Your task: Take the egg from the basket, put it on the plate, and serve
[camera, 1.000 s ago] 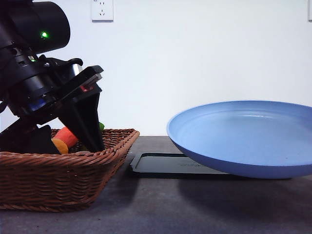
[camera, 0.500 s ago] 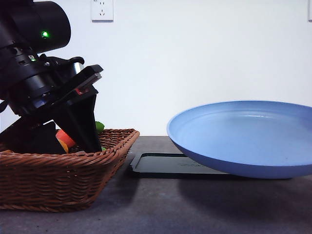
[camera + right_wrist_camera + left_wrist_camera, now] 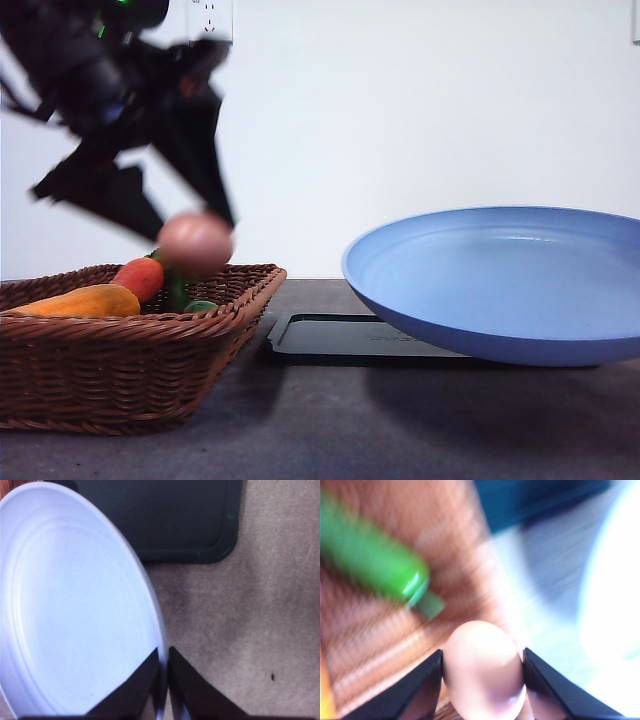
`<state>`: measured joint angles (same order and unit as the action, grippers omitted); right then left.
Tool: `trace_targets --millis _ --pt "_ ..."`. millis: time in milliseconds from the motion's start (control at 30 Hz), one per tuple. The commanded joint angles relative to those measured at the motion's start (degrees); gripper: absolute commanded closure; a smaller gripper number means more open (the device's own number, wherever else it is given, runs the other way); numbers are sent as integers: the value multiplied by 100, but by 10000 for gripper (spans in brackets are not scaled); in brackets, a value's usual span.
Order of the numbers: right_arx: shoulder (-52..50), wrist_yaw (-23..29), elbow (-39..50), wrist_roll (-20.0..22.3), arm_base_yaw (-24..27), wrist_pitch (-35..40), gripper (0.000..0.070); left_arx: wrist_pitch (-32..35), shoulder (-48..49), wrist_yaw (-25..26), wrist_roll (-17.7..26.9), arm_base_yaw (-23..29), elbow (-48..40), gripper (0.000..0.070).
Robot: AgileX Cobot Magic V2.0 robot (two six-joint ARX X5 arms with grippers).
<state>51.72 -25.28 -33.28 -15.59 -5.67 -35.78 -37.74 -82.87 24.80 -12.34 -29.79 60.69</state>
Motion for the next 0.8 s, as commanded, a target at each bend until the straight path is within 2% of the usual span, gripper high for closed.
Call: trace_targets --millis 0,100,300,533,633,767 --pt "25 -68 -28 -159 -20 27 700 48 -92 395 116 -73 370 502" --pt "28 -231 -28 -207 -20 -9 700 166 -92 651 125 -275 765 501" --pt "28 -534 -28 -211 -20 -43 700 870 -100 565 429 -1087 966 501" --pt "28 -546 -28 -205 -20 -212 700 974 -374 -869 1584 -2187 966 501" --pt "28 -681 -28 -200 -20 -275 700 1052 -566 -1143 1865 -2431 966 501" --pt "28 -817 -28 -201 -24 -348 700 1123 -823 -1159 1917 -2510 966 501"
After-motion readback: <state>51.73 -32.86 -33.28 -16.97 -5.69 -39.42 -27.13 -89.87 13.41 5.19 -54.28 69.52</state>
